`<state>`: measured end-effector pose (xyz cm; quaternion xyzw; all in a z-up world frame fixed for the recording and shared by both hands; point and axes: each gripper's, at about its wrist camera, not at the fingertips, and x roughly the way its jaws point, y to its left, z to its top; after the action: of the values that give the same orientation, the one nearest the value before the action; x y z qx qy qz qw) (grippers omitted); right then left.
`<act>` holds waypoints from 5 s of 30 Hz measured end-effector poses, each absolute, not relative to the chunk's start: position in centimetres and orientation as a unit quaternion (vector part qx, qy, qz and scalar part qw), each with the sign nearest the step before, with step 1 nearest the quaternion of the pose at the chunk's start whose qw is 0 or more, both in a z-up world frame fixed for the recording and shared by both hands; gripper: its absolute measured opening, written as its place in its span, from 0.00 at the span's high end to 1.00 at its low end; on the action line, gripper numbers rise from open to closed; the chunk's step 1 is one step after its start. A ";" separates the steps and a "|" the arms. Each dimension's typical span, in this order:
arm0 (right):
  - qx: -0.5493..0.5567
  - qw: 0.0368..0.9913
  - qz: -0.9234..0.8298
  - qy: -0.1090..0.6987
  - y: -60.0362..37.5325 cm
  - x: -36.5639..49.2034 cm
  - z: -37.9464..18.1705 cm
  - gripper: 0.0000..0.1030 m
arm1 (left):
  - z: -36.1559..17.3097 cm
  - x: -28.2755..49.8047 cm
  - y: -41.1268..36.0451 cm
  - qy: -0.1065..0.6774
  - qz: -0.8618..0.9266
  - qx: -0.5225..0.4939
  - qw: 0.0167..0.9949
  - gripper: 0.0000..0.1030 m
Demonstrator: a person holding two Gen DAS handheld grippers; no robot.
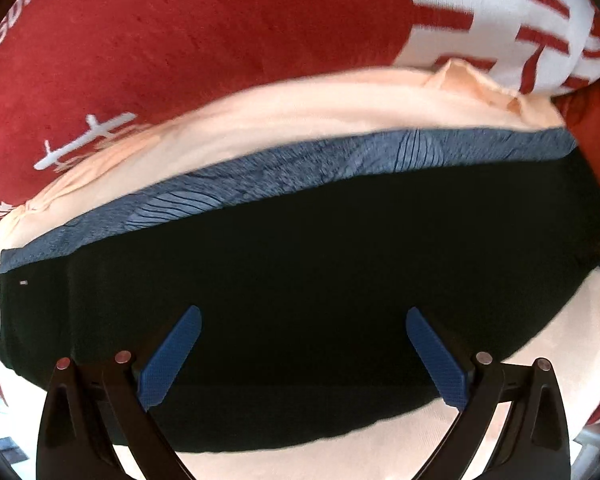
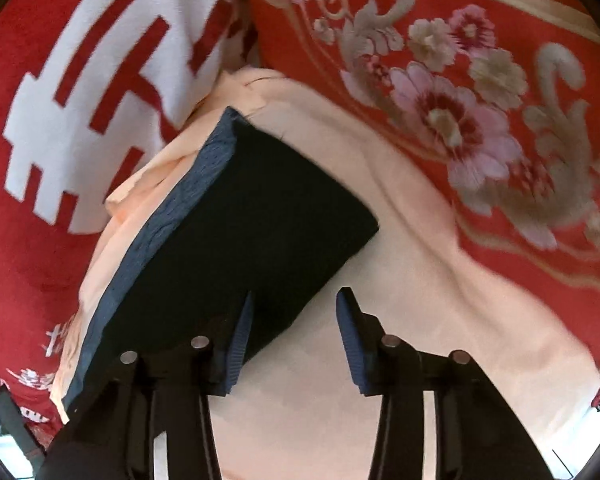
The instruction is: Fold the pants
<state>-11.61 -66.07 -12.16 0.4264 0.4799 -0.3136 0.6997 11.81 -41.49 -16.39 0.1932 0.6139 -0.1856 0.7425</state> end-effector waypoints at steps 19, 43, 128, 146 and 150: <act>0.386 0.717 -0.275 0.512 -66.1 -11.1 -10.7 0.83 | -17.1 11.8 -42.0 0.623 -0.168 0.194 0.739 0.00; 0.408 0.722 -0.186 0.527 -61.7 -7.0 -12.6 0.60 | -16.3 11.2 -41.3 0.631 -0.163 0.182 0.736 0.00; -0.107 0.814 -0.117 0.559 -24.6 5.7 -12.4 0.62 | -12.8 15.5 -14.3 0.639 -0.101 0.071 0.759 0.19; 0.557 0.679 -0.056 0.475 -39.3 0.7 -14.6 0.58 | -16.0 14.5 -22.1 0.659 -0.179 0.101 0.723 0.14; 0.593 0.659 -0.060 0.458 -39.4 0.3 -16.1 0.58 | -16.0 14.4 -21.9 0.659 -0.183 0.097 0.723 0.13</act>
<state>0.31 -39.41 -16.13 0.5931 0.4583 -0.0603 0.6592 14.40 -21.94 -16.04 0.0975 0.6591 -0.1831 0.7228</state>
